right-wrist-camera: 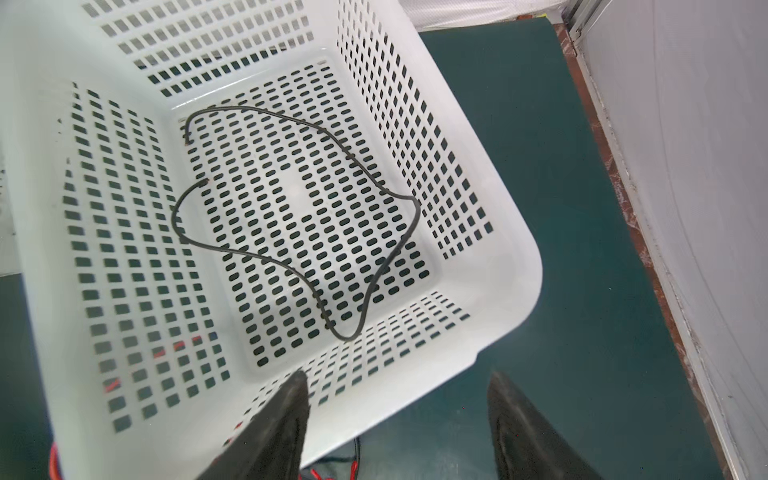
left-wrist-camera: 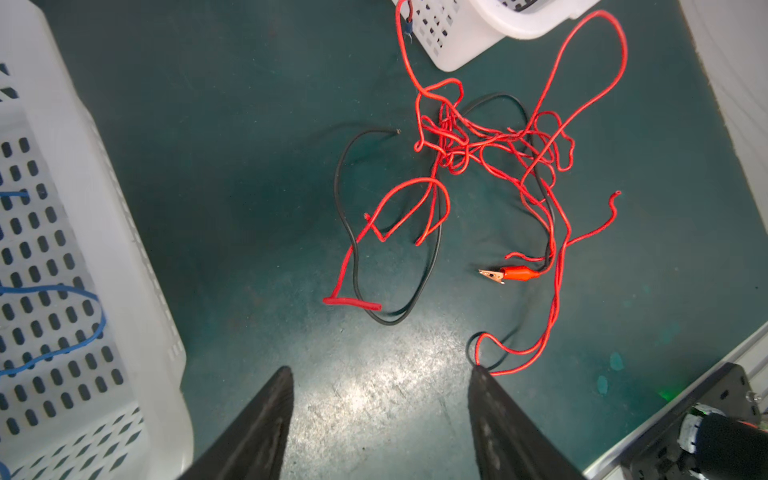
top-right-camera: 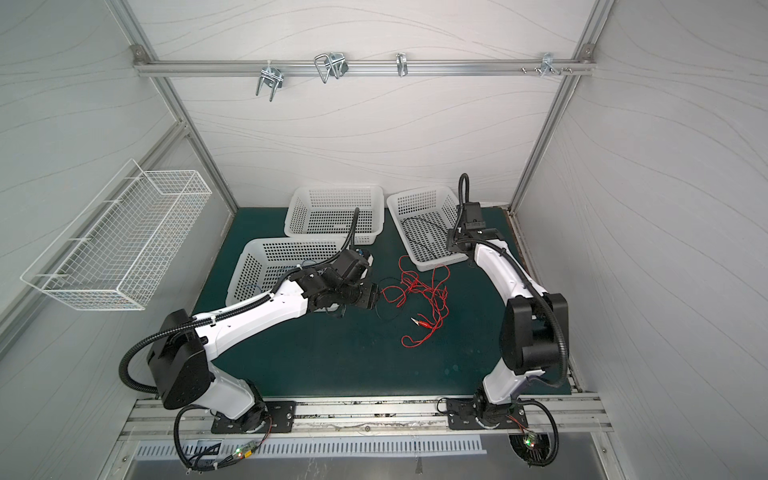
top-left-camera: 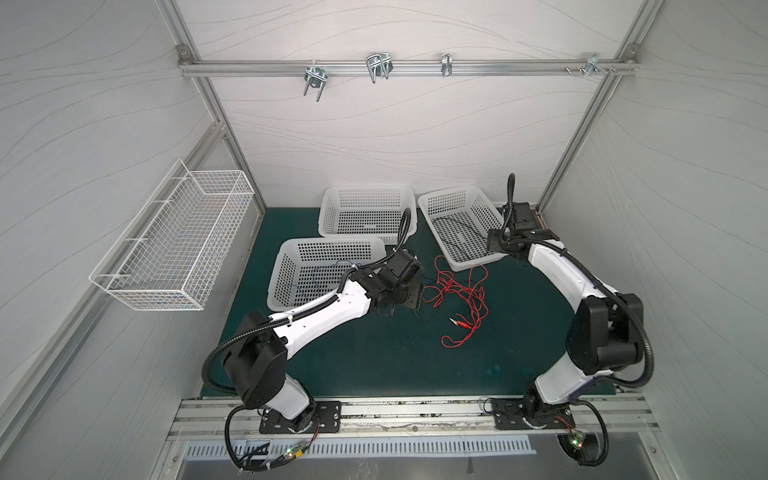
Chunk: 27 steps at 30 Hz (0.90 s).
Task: Untangle the cables
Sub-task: 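Move the right gripper to the tangle and grasp another black wire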
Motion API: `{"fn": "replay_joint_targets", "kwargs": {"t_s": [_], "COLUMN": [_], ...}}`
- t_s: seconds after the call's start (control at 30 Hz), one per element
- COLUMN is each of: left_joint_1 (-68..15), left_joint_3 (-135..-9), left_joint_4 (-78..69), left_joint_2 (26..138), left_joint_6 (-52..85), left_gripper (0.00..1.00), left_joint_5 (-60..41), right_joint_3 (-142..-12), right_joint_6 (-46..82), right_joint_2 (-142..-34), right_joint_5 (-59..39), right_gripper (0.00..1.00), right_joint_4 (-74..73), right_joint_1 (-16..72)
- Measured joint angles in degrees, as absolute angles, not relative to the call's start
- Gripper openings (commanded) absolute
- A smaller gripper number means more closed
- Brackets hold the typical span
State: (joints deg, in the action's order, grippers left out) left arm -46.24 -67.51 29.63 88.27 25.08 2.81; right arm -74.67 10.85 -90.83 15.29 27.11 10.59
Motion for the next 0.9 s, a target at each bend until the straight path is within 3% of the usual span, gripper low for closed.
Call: {"fn": "replay_joint_targets", "kwargs": {"t_s": [0.23,0.47,0.7,0.9], "left_joint_1": [-46.24,-46.30,-46.30,-46.30], "left_joint_3": [-67.70,-67.72,-67.70,-64.42], "left_joint_4": [29.63,29.39,28.51,25.89], "left_joint_2": [90.45,90.80,90.59,85.56], "left_joint_6": [25.47,25.76,26.15,27.22], "left_gripper": [0.60,0.59,0.59,0.61], "left_joint_5": [3.05,3.73,6.04,10.37], "right_joint_3": [-64.23,-55.53,-50.00,-47.11], "right_joint_6": [12.58,15.05,15.68,18.11], "right_joint_2": [-78.24,-68.12,-69.93,-76.53], "right_joint_5": [8.62,0.38,0.32,0.38], "right_gripper": [0.64,0.59,0.56,0.55], "right_joint_4": [25.45,23.33,21.06,15.90], "right_joint_1": [12.36,21.58,38.63,44.64]}}
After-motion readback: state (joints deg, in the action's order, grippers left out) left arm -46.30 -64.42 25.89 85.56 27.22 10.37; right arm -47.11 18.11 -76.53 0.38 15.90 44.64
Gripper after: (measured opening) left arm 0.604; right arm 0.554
